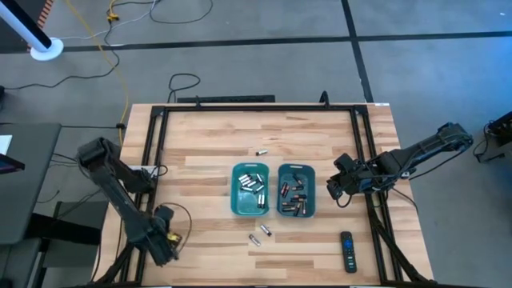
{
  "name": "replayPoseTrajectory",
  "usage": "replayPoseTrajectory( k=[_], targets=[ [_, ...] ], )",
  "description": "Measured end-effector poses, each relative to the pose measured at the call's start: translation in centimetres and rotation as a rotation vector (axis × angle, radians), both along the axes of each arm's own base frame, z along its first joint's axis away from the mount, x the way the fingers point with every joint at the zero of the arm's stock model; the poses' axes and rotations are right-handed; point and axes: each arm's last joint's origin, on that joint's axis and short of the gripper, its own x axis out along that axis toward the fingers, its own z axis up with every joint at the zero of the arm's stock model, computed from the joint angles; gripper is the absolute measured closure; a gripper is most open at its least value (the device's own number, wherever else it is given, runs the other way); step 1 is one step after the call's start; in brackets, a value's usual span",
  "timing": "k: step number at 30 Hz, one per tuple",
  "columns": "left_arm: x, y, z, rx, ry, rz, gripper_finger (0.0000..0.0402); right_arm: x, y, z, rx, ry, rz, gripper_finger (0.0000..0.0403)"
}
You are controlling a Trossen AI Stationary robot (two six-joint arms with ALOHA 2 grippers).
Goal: Sort batteries
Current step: Put the black battery into the blue bin
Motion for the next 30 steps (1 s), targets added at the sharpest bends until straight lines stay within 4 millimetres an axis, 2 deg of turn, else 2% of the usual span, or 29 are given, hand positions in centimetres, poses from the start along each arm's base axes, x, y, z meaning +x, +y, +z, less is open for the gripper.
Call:
replayPoseTrajectory(
  k=[6,12,19,30],
  targets=[
    [-0.5,2.3,4.3,0.074,-0.250,-0.001,0.0367,0.0,0.0,0.0,-0.001,0.000,0.002,0.0280],
    [0.6,5.6,7.2,0.194,-0.325,-0.031,0.0367,0.0,0.0,0.0,-0.001,0.000,0.002,0.0280],
    [5.6,9.8,8.4,0.231,-0.361,-0.150,0.0367,0.2,0.1,-0.2,-0.008,0.013,0.002,0.0280],
    [14.9,17.6,10.2,0.317,-0.483,-0.315,0.0367,2.0,0.6,-1.5,-0.038,0.078,-0.004,0.0280]
  ],
)
